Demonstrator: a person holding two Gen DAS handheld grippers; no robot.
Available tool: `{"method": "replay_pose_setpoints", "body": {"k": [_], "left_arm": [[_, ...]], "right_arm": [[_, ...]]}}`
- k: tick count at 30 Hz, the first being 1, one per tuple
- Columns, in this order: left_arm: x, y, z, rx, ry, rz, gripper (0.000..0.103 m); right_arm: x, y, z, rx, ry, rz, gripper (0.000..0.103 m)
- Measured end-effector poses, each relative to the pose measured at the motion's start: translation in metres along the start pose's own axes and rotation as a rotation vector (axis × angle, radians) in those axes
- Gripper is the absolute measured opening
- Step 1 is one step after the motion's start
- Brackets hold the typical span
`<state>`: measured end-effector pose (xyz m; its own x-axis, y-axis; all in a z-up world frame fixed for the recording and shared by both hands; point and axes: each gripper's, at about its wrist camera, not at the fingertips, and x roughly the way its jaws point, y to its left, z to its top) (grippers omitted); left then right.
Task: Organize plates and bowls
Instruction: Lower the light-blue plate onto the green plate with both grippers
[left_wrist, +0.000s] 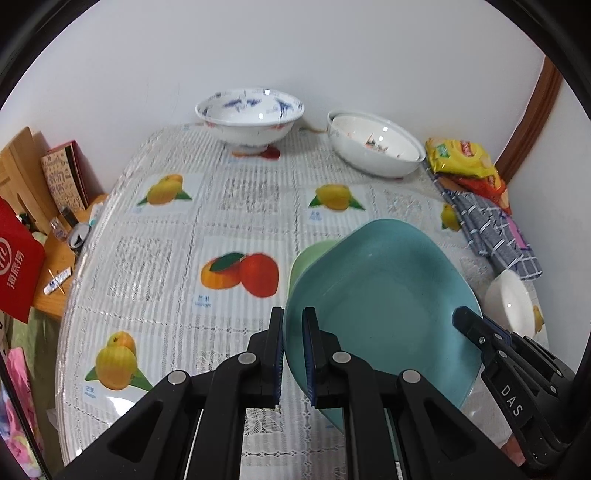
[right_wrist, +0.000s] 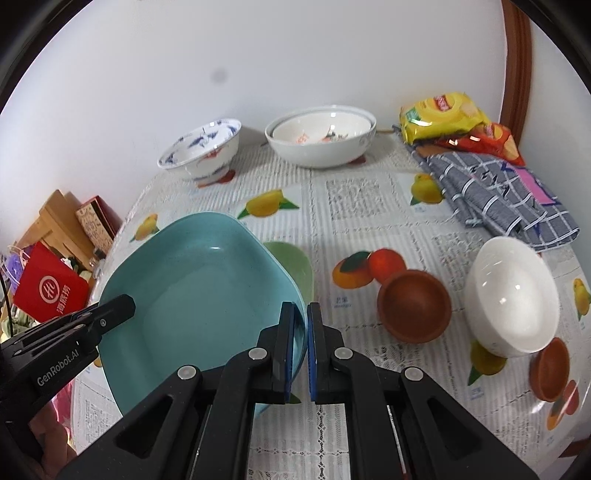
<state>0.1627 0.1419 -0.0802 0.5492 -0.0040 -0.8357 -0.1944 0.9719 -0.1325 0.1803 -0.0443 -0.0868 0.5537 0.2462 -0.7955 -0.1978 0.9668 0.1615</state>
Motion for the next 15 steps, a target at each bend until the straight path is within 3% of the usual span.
{"method": "replay_pose_setpoints", "body": {"k": [7, 15], "left_arm": [[0.029, 0.011, -0.002, -0.012, 0.053, 0.002, 0.01], [0.043, 0.014, 0.014, -0.006, 0.055, -0.005, 0.01]], "right_arm": [[0.03, 0.002, -0.008, -0.001, 0.065, -0.005, 0.007], [0.047, 0.003, -0.002, 0.001, 0.086, -0.001, 0.007]]}}
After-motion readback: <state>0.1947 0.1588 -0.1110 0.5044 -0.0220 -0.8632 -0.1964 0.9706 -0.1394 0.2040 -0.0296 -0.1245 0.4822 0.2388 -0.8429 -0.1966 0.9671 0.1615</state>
